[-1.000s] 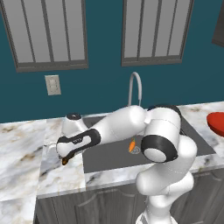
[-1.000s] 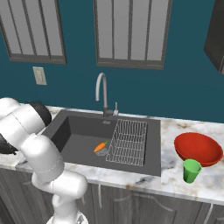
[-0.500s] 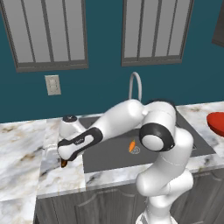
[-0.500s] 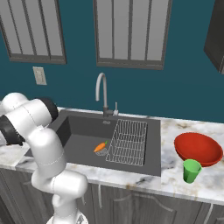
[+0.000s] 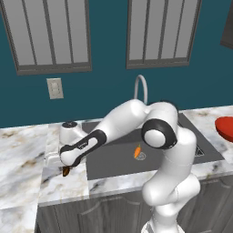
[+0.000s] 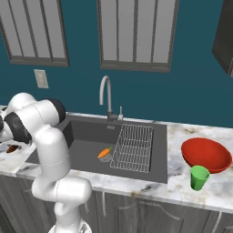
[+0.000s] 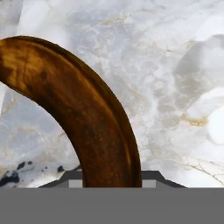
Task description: Remove the carrot and banana from the sink. Then move the bowl and cup from the counter to the sink for washing.
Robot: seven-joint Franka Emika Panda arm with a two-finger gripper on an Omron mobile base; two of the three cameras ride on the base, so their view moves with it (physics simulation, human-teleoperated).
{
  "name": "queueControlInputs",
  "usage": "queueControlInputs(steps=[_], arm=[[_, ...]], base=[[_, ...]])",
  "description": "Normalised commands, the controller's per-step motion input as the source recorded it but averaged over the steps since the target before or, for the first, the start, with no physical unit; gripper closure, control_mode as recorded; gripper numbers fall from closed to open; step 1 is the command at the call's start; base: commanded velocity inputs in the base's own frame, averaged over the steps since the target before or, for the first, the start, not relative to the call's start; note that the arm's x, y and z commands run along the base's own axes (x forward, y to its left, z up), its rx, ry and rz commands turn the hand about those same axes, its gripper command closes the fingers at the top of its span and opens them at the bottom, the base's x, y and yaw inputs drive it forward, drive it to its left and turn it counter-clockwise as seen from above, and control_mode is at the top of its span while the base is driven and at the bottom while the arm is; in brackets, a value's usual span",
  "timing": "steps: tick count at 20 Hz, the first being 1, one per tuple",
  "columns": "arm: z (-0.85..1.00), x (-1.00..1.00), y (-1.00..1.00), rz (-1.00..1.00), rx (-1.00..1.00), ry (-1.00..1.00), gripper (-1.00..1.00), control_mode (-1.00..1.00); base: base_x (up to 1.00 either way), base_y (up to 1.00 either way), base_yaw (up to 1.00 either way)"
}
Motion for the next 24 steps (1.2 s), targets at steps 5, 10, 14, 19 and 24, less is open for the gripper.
queueControlInputs(steps=[5, 10, 14, 19, 24], arm=[[-0.16, 0.00, 0.00, 0.00, 0.00, 0.03, 1.00, -1.00], [-0.19, 0.00, 0.01, 0.00, 0.00, 0.02, 1.00, -1.00], [-0.19, 0.00, 0.00, 0.00, 0.00, 0.01, 1.00, -1.00], [-0.19, 0.00, 0.01, 0.00, 0.00, 0.08, -1.00, -1.00], [0.03, -0.03, -0.08, 0.00, 0.00, 0.01, -1.00, -1.00]], base=[[0.00, 0.00, 0.00], [0.00, 0.00, 0.00], [0.00, 0.00, 0.00], [0.00, 0.00, 0.00], [0.00, 0.00, 0.00]])
